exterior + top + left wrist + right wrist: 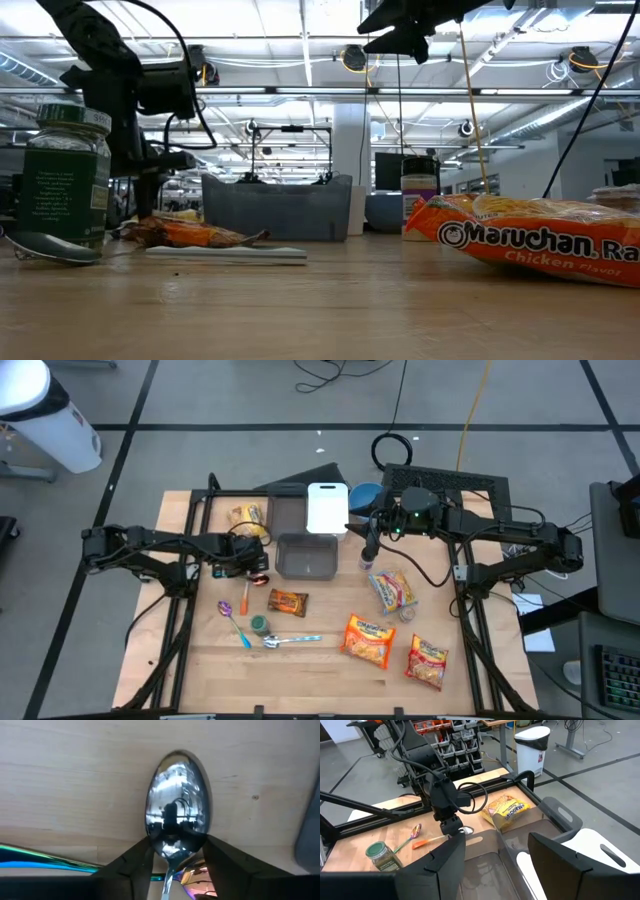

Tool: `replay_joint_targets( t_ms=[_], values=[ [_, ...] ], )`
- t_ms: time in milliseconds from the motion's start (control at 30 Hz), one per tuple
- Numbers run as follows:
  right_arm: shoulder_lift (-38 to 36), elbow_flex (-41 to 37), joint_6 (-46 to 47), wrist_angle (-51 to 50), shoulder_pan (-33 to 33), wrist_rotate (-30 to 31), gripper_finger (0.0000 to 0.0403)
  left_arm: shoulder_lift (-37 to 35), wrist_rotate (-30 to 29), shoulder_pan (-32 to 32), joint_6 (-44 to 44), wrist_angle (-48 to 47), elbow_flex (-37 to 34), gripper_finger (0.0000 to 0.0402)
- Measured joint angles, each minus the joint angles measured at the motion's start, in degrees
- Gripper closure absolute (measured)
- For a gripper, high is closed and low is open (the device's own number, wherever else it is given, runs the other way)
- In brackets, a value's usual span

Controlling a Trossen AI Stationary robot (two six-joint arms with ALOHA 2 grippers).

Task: Pick & Place Food Item
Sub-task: Put the orange spoon into the bottom black bin

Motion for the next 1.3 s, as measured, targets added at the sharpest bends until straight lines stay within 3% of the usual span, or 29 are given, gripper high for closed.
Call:
replay_joint_targets(
  t_ms=[1300],
  values=[
    [0.00,0.00,0.17,-1.04,0.02,0.00,0.0193,0.00,0.71,0.04,1.50,-0.52,-0.11,0.0388]
  ],
)
